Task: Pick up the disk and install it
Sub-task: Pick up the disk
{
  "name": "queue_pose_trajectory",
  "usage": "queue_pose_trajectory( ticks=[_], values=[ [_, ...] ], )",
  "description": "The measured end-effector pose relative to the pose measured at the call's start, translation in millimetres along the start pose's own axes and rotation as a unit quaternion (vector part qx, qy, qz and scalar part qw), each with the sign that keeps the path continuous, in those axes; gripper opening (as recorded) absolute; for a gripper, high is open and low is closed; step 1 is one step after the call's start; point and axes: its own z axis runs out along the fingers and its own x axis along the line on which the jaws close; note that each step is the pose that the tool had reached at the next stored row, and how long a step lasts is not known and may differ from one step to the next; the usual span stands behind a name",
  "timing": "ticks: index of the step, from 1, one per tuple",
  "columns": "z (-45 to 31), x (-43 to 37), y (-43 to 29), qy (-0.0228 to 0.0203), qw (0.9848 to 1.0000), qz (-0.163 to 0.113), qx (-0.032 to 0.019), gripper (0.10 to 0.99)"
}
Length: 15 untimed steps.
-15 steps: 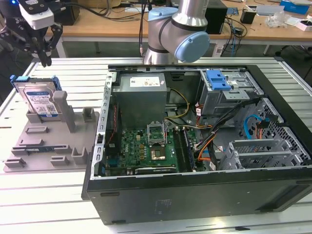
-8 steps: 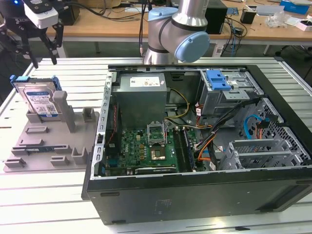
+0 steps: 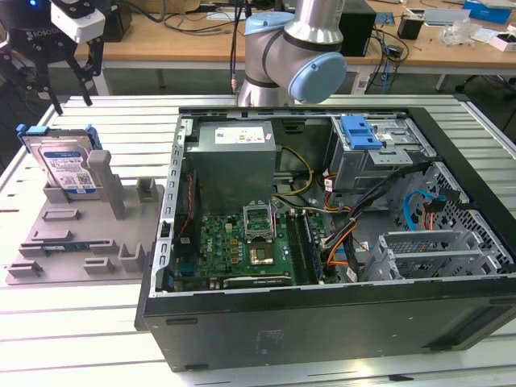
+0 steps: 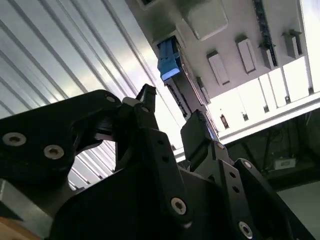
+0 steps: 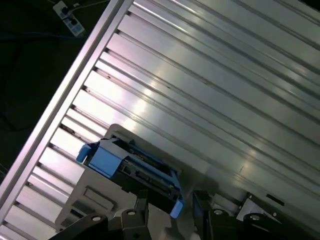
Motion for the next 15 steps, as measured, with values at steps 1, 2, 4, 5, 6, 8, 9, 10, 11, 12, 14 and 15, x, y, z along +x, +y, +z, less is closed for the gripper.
queue_pose_trajectory(
  ticks=[1, 2, 4, 5, 6, 8, 9, 10, 11, 12, 14, 15],
  values=[
    [0.2, 0.0, 0.0, 0.0006, 0.9999, -0.012, 0.0003, 0.482],
    [0.3, 0.0, 0.0, 0.001, 0.9998, -0.021, 0.0004, 0.482],
    [0.7, 0.0, 0.0, 0.0022, 0.9988, -0.048, 0.001, 0.482],
    [0.9, 0.0, -0.1, 0.0026, 0.9984, -0.057, 0.0011, 0.482],
    [1.1, 0.0, 0.0, 0.0034, 0.9972, -0.075, 0.0014, 0.482],
    [1.6, 0.0, -0.1, 0.0051, 0.9937, -0.112, 0.0023, 0.482],
    [1.9, 0.0, -0.1, 0.0059, 0.9916, -0.129, 0.0026, 0.482],
    [2.2, 0.0, -0.1, 0.0065, 0.9895, -0.144, 0.0029, 0.482],
    [2.3, 0.0, -0.1, 0.0069, 0.9882, -0.153, 0.003, 0.482],
    [2.4, 0.0, -0.1, 0.0074, 0.9867, -0.162, 0.0032, 0.482],
    [2.6, 0.0, -0.1, 0.0087, 0.9834, -0.181, 0.0041, 0.482],
    [2.7, -0.1, 0.0, 0.0094, 0.9818, -0.19, 0.0046, 0.482]
  ],
)
